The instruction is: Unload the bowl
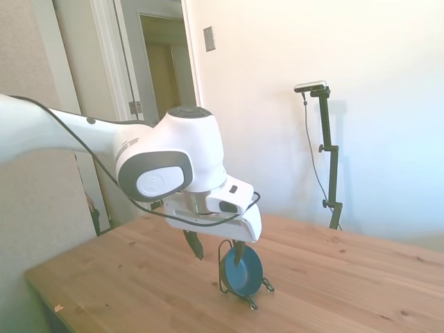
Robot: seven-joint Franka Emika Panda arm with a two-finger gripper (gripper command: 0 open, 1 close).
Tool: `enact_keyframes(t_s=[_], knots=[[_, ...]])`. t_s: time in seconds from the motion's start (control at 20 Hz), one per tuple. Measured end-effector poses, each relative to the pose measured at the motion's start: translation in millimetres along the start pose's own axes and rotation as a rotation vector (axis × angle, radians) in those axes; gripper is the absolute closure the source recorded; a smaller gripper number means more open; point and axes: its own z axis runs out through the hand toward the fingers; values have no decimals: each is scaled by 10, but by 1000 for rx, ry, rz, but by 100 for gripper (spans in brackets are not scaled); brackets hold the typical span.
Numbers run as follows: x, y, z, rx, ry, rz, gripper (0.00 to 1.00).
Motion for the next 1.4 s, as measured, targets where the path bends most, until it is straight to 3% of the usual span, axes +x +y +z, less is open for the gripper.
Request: enact_keyframes(t_s=[0.35,0.6,0.9,0.95,1.4], knots=[[225,17,130,55,-60,-85,0],[397,-21,463,94,-141,-164,0],[417,-108,593,110,-183,-247,0],[416,-121,605,114,-185,-261,100],[416,-69,709,163,-165,-301,100]])
